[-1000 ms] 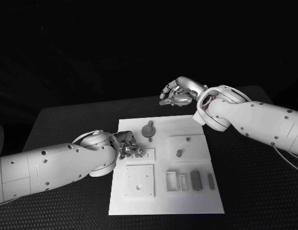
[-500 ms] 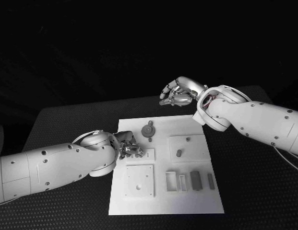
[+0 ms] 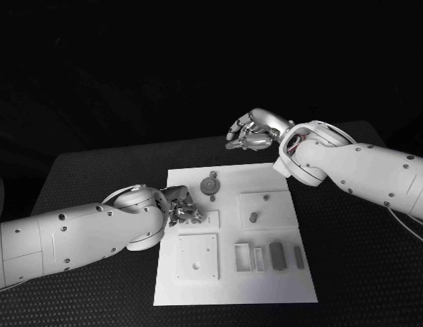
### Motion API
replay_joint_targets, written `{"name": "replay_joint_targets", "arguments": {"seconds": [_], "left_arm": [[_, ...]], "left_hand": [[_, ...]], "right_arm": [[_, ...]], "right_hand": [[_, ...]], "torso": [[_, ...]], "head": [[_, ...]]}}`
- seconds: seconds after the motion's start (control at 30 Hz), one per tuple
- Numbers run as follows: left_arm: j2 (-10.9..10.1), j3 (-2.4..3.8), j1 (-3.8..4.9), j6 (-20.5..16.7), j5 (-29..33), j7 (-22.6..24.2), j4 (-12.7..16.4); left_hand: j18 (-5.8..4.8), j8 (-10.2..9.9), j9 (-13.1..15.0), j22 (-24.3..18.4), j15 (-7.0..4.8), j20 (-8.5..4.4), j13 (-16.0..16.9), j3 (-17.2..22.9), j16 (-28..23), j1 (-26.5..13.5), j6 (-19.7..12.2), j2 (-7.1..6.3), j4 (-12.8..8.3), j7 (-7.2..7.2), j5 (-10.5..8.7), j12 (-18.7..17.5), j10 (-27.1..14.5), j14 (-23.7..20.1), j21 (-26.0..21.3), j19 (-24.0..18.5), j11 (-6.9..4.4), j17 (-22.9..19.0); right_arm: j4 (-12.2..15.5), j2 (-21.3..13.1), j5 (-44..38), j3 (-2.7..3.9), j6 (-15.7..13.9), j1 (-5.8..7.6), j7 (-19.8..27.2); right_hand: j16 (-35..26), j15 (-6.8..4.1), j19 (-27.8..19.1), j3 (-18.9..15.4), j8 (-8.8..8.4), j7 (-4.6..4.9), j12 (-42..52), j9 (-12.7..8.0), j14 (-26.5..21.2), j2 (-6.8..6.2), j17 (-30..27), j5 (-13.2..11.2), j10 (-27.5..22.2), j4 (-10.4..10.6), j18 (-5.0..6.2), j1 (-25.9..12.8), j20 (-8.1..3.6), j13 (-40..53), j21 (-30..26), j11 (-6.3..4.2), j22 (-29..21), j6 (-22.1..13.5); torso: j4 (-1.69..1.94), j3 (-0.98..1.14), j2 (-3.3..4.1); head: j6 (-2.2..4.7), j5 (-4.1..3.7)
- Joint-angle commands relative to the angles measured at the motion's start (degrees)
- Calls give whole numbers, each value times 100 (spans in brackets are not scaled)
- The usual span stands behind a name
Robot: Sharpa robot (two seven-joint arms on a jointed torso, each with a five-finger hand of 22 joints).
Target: Assemble the parts on the task board
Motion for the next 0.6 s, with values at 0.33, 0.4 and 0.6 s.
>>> {"name": "replay_joint_targets", "arguments": {"seconds": [0.33,0.4,0.6], "left_arm": [[13,-1,-1,-11,-30,-4,-15],[14,-1,-1,-9,-30,-3,-15],[10,-1,-1,-26,-30,-9,-12]], "left_hand": [[83,-31,10,111,-47,-65,-13,-38,62,95,26,-83,233,82,-158,44,-20,-3,-13,21,-17,-21],[85,-33,11,112,-49,-66,-15,-40,66,87,26,-124,270,82,-182,48,-20,-4,-14,24,-17,-23],[90,-39,14,111,-52,-66,-19,-44,73,42,28,-229,401,79,-234,56,-22,-5,-22,26,-20,-31]], "right_arm": [[8,2,9,3,45,-3,39],[9,1,9,3,45,-3,39],[7,2,12,3,58,-3,39]], "right_hand": [[-24,15,1,-24,-40,2,-40,7,-18,6,2,-8,-37,16,75,-52,-25,6,-26,-1,81,-62],[-24,15,1,-24,-41,2,-40,7,-18,6,2,-9,-37,16,75,-53,-25,6,-26,-1,81,-63],[-25,15,1,-24,-42,2,-40,7,-18,5,2,-8,-37,16,75,-53,-25,7,-27,-1,81,-64]], "torso": [[0,-1,-1],[1,0,-1],[-1,1,1]], "head": [[1,1],[4,1],[1,2]]}}
